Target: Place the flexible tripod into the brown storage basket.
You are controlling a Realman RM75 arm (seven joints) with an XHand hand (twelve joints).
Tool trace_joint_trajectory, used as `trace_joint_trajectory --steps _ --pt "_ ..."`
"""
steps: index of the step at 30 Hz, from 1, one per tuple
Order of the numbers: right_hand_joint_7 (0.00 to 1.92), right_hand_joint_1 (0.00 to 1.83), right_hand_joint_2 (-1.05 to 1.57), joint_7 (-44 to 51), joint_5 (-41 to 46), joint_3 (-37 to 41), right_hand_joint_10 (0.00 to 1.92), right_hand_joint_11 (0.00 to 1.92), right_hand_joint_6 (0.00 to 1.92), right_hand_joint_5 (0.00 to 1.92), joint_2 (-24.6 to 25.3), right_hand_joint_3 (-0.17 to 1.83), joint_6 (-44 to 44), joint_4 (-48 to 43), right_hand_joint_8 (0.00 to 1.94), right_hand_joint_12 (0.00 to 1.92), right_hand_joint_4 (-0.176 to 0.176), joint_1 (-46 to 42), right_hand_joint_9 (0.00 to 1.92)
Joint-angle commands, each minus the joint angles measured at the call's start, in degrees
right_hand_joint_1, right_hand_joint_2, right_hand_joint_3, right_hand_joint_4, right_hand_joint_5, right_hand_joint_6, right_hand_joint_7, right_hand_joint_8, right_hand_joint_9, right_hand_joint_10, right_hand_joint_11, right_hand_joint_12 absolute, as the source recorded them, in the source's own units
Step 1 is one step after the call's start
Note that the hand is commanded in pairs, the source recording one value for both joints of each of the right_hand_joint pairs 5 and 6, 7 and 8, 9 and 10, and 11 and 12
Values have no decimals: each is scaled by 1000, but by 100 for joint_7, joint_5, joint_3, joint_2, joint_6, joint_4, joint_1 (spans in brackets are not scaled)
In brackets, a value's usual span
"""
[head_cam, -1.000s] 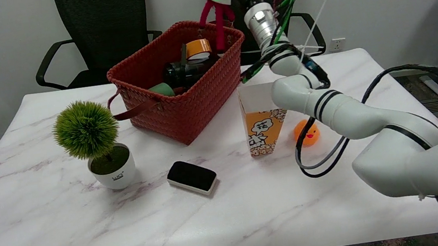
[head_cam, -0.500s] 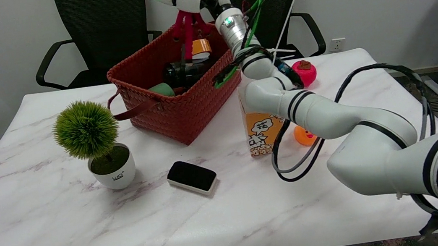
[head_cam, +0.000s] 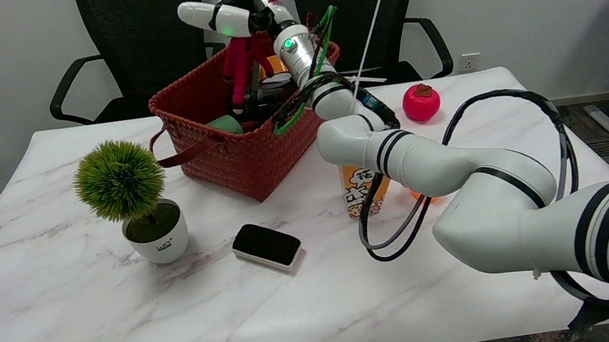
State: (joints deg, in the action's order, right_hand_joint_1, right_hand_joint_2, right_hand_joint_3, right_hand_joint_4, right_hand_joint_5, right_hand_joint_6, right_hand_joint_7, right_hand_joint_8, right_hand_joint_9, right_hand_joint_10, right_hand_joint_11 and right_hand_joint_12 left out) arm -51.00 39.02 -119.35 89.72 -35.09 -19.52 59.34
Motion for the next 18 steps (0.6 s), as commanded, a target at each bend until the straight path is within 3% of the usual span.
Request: trace_joint_trajectory --steps 1,18 --pt "1463 716 628 366 -28 -75 1448 1461 1627 1627 372 -175 360 371 1463 1461 0 -69 1448" --pt "1456 710 633 366 -28 -123 1437 1433 1624 1624 380 -175 642 428 1456 1433 0 -248 1437"
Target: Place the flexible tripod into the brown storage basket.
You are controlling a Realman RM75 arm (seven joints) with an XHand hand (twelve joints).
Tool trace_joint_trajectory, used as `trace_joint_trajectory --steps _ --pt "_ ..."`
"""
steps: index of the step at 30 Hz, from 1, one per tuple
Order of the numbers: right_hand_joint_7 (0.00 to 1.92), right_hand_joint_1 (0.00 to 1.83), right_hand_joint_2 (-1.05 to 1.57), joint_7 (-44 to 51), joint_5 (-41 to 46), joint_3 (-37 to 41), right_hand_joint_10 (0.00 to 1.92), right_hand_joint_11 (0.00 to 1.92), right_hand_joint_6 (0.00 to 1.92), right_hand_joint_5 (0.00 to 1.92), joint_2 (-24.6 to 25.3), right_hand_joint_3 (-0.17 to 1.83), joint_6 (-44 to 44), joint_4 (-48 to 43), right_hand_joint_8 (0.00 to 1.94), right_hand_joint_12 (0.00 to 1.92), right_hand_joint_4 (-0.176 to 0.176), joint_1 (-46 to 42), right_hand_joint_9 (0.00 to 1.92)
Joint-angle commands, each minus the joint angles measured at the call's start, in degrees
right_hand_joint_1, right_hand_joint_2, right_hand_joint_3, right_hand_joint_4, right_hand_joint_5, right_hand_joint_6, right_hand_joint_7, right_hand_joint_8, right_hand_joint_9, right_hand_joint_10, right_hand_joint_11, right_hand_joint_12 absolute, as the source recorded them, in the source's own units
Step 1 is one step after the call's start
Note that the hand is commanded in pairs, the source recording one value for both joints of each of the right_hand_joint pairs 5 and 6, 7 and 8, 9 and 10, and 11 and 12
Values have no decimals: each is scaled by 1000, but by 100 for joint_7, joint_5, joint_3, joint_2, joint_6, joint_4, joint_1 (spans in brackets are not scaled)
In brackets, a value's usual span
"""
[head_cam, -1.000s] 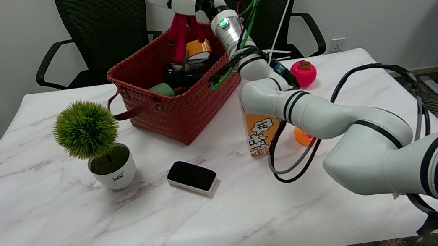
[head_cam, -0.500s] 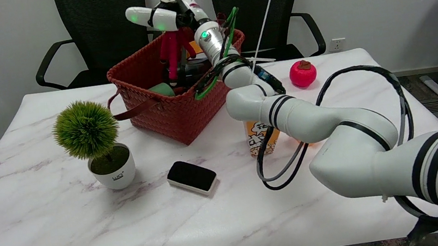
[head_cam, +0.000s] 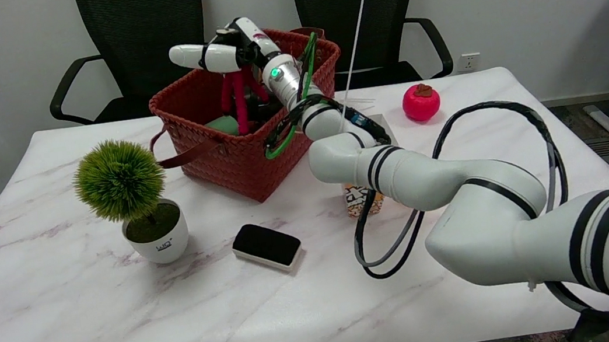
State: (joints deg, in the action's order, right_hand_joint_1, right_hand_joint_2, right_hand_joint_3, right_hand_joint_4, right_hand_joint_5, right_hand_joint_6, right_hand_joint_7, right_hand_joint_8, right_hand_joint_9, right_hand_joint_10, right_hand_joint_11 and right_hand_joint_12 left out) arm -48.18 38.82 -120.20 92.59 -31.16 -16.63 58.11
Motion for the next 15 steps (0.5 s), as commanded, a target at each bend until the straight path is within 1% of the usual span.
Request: trace_joint_trajectory --steps 1,7,10,11,12,13,14,15 --pt "1456 710 633 84 -8 -38 1437 1431 1624 1624 94 -175 251 139 1456 1431 0 -126 1437" --pt "1451 709 634 90 8 1 1435 1425 1636 1636 79 -175 212 131 1451 1425 0 -103 1435" --pt "1426 710 632 92 0 10 1406 1369 1617 1617 71 -175 204 116 1426 1369 0 -96 1406" --pt "1376 707 626 92 0 10 1345 1273 1542 1542 63 -175 203 115 1376 1273 0 -94 1345" --pt "1303 699 622 98 0 10 1266 1157 1415 1415 55 -175 203 102 1303 1157 0 -94 1266" --pt "1256 701 617 100 0 10 1216 1085 1312 1312 47 -175 203 79 1256 1085 0 -94 1216" --pt "1180 713 604 100 0 10 1105 946 1076 1076 46 -175 196 69 1180 946 0 -94 1105" --pt "1150 711 592 100 -7 10 1071 909 979 979 39 -175 188 60 1150 909 0 -94 1071"
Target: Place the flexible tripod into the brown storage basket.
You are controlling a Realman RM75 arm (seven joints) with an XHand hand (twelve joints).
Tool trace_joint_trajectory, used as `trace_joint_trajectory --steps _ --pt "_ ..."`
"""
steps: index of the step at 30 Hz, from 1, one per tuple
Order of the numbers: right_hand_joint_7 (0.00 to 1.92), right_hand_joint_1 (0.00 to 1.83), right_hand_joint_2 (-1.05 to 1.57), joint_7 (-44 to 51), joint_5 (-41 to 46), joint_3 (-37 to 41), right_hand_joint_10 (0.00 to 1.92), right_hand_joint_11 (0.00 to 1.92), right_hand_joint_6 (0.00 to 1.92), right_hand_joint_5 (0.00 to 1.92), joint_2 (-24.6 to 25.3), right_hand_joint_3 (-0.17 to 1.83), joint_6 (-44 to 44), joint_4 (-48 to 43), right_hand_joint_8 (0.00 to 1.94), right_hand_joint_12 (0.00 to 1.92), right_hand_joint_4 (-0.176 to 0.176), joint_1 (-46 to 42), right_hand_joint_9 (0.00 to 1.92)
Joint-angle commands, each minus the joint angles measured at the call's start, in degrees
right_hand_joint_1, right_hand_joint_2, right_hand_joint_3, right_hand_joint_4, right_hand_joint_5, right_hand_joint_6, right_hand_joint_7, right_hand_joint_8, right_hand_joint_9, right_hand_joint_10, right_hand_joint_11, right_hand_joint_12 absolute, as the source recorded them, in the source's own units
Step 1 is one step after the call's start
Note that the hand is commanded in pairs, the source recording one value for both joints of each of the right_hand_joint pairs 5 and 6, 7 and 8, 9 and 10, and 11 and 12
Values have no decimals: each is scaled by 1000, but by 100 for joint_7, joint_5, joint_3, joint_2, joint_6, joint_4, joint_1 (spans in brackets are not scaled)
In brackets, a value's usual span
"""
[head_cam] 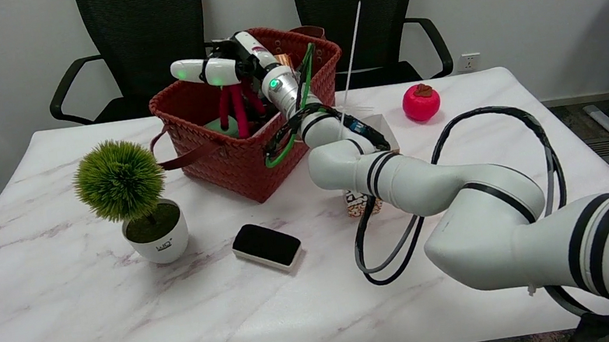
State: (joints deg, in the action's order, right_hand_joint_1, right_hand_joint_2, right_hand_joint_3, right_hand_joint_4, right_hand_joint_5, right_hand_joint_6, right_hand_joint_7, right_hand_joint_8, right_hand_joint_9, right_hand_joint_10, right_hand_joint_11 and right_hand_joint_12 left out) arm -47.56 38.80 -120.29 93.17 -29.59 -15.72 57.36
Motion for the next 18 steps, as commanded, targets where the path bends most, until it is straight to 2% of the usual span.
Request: trace_joint_trajectory --steps 1,4,5,9,11,18 --pt "1021 705 552 38 -7 19 919 853 721 721 -20 -175 30 -39 1021 853 0 -13 919" --pt "729 667 529 96 -7 19 593 797 480 480 -52 -175 30 -117 729 797 0 -11 593" --pt "646 671 534 174 -7 19 539 769 431 431 -65 -175 30 -161 646 769 0 -11 539" --pt "549 690 529 393 -7 19 497 698 356 356 -137 -175 51 -351 549 698 0 -42 497" --pt "449 700 500 428 1 19 443 513 265 265 -155 -175 48 -375 449 513 0 -51 443" --pt "257 692 364 717 68 41 257 322 42 42 -475 -175 115 -882 257 322 0 -189 257"
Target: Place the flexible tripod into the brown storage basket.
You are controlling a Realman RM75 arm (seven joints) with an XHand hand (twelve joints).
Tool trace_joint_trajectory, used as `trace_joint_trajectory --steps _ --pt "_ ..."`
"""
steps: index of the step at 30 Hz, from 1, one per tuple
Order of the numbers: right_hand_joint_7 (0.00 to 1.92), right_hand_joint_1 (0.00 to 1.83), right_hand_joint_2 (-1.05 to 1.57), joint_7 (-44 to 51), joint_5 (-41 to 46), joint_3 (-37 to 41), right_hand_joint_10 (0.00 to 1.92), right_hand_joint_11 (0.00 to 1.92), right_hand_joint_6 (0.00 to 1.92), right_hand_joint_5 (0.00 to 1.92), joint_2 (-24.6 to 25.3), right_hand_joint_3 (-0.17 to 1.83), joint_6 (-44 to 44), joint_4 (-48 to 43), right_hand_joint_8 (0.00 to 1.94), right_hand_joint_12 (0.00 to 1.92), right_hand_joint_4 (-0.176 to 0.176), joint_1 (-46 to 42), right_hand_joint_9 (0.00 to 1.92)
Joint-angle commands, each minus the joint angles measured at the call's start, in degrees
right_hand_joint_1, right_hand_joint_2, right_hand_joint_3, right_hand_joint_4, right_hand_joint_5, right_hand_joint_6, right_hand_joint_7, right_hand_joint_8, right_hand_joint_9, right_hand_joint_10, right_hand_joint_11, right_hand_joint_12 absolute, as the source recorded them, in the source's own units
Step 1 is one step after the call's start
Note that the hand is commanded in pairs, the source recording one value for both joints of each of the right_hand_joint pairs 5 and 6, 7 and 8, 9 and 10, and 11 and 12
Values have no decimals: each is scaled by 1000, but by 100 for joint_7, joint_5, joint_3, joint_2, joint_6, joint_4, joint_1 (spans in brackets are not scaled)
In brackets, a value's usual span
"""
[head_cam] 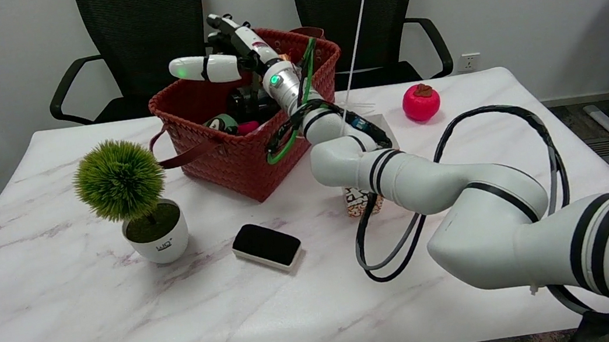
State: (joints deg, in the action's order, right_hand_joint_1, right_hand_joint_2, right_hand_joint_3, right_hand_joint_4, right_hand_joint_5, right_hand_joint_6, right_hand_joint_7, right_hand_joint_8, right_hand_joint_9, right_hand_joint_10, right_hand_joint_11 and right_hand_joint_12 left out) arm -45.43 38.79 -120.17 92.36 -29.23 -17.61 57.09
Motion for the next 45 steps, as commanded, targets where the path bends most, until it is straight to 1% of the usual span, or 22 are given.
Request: trace_joint_trajectory --steps 1,10,13,18,20,23,26,31,33,42,45 --pt "242 688 362 533 82 52 250 299 28 28 -466 -175 116 -799 242 299 0 -196 250" --pt "141 635 403 560 172 795 161 130 0 0 -1646 -175 800 -2581 141 130 0 -796 161" --pt "113 606 443 573 544 1045 112 75 0 0 -2057 -175 863 -3033 113 75 0 -1072 112" --pt "93 602 458 1028 1357 1403 86 65 0 0 -2776 -175 819 -3689 93 65 0 -1569 86" --pt "91 598 475 1229 1751 1679 86 74 0 0 -3085 -175 802 -3989 91 74 0 -1818 86" --pt "88 594 483 1383 2022 2188 88 80 0 0 -3404 -175 771 -4300 88 80 0 -2273 88" --pt "83 588 496 1391 2136 2687 87 83 0 0 -3604 -175 651 -4468 83 83 0 -2754 87" --pt "76 586 506 1369 2224 3389 81 81 0 0 -3716 -175 395 -4566 76 81 0 -3360 81" --pt "70 586 510 1344 2224 3533 74 84 0 0 -3733 -175 313 -4567 70 84 0 -3529 74" --pt "73 582 518 1297 2224 3649 76 116 0 0 -3822 -175 -123 -4667 73 116 0 -4149 76" --pt "73 580 519 1143 2224 3650 77 121 0 0 -3822 -175 -257 -4701 73 121 0 -4345 77"
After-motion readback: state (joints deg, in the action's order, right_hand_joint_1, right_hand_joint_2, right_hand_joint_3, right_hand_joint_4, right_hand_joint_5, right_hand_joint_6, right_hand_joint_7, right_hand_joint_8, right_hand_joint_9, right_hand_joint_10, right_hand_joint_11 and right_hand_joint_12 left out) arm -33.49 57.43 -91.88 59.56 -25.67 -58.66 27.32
